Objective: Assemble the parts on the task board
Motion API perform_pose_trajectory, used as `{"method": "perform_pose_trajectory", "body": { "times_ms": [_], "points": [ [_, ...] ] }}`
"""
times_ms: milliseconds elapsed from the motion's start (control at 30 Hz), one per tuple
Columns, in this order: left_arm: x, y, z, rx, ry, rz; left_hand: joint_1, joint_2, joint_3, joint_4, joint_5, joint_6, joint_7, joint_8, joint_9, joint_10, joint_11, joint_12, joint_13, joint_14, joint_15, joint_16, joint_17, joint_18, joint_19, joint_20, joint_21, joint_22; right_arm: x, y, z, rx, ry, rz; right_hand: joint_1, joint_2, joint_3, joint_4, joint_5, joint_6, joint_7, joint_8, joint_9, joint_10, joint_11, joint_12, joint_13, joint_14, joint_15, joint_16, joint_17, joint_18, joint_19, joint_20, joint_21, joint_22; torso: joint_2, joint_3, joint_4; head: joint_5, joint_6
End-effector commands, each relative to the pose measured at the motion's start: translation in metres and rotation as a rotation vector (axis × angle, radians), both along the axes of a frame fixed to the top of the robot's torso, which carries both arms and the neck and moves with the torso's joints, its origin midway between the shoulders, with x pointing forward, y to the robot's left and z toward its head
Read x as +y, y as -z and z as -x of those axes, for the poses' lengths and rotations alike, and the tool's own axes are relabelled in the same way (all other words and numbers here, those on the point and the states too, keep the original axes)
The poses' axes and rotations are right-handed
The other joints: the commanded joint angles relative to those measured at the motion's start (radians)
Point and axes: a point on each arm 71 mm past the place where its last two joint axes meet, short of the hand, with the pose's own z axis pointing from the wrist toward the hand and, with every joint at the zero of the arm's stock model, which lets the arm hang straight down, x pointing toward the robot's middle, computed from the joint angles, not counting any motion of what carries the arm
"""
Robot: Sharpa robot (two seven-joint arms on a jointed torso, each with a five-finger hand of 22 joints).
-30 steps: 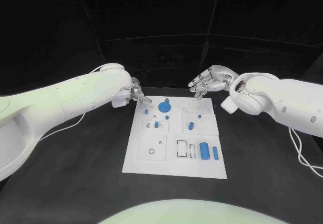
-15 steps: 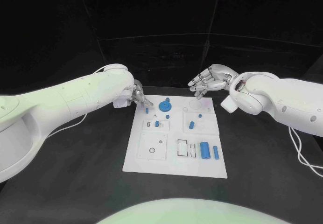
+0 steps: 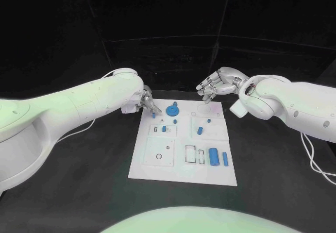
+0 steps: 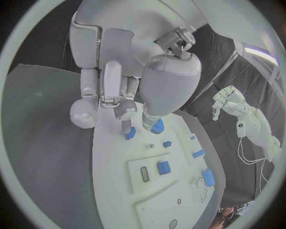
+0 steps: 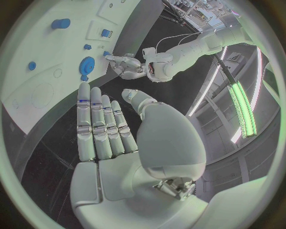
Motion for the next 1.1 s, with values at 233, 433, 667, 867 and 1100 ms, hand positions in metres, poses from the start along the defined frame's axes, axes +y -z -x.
{"method": "perform_pose_trajectory", "body": {
  "times_ms": [233, 433, 667, 867, 1100],
  "points": [
    [-0.0003, 0.0005, -0.0006, 0.01, 0.0, -0.021, 0.01, 0.002, 0.0, -0.005, 0.0, -0.001, 0.001, 0.006, 0.001, -0.004, -0.006, 0.004, -0.002, 0.094, -0.007, 0.003, 0.222, 0.006, 0.003, -0.003, 0.0, 0.0, -0.0004, -0.0023, -0.0005, -0.014, 0.005, -0.009, 0.0, 0.006, -0.001, 0.004, 0.004, -0.008, -0.002, 0.003, 0.001, -0.006, 0.003, 0.006, 0.001, -0.006, -0.002, 0.005, -0.002, 0.006, 0.002, 0.005, -0.005, -0.001, 0.0, 0.0004, 0.0001, 0.0, -0.003],
    [-0.0011, 0.0008, -0.0007, 0.013, -0.002, -0.026, 0.016, 0.006, 0.001, -0.009, 0.0, -0.001, 0.001, 0.007, 0.002, -0.004, -0.006, 0.003, -0.002, 0.094, -0.007, 0.003, 0.221, 0.006, 0.004, -0.004, 0.0, 0.001, 0.0001, -0.0023, -0.0005, -0.014, 0.004, -0.009, 0.0, 0.006, -0.001, 0.004, 0.004, -0.008, -0.002, 0.003, 0.001, -0.006, 0.003, 0.006, 0.001, -0.006, -0.002, 0.005, -0.002, 0.006, 0.002, 0.005, -0.005, -0.001, 0.0, 0.0003, -0.0004, 0.0, -0.005],
    [-0.0005, 0.0012, -0.001, 0.017, -0.004, -0.03, 0.034, 0.017, 0.007, -0.019, 0.0, -0.003, 0.001, 0.01, 0.004, -0.004, -0.007, 0.004, -0.002, 0.094, -0.007, 0.003, 0.222, 0.006, 0.003, -0.004, -0.001, 0.0, 0.0004, -0.0023, -0.0005, -0.014, 0.004, -0.009, 0.0, 0.006, -0.001, 0.004, 0.004, -0.008, -0.002, 0.003, 0.001, -0.006, 0.003, 0.006, 0.001, -0.006, -0.002, 0.005, -0.002, 0.006, 0.002, 0.005, -0.005, -0.001, 0.0, 0.0005, -0.0007, -0.002, -0.007],
    [-0.0013, 0.0016, -0.001, 0.024, -0.002, -0.034, 0.041, 0.021, 0.009, -0.025, 0.0, -0.003, 0.0, 0.012, 0.004, -0.005, -0.007, 0.005, -0.003, 0.094, -0.007, 0.004, 0.223, 0.005, 0.004, -0.004, 0.0, 0.003, 0.0005, -0.0023, -0.0004, -0.013, 0.004, -0.009, 0.0, 0.006, -0.001, 0.004, 0.004, -0.008, -0.002, 0.003, 0.001, -0.006, 0.003, 0.006, 0.001, -0.006, -0.002, 0.005, -0.002, 0.006, 0.002, 0.005, -0.005, -0.001, 0.001, 0.0007, -0.0002, -0.002, -0.007],
    [-0.0022, 0.0027, -0.0007, 0.031, -0.001, -0.038, 0.046, 0.023, 0.011, -0.028, 0.0, -0.003, 0.0, 0.013, 0.005, -0.005, -0.007, 0.005, -0.002, 0.095, -0.007, 0.004, 0.223, 0.005, 0.005, -0.004, 0.001, 0.004, 0.001, -0.0023, -0.0003, -0.013, 0.002, -0.01, 0.0, 0.006, -0.001, 0.004, 0.004, -0.008, -0.002, 0.003, 0.001, -0.006, 0.003, 0.006, 0.001, -0.006, -0.002, 0.005, -0.002, 0.006, 0.002, 0.005, -0.005, -0.001, 0.0, 0.0007, -0.0003, -0.002, -0.009]
  ]
}}
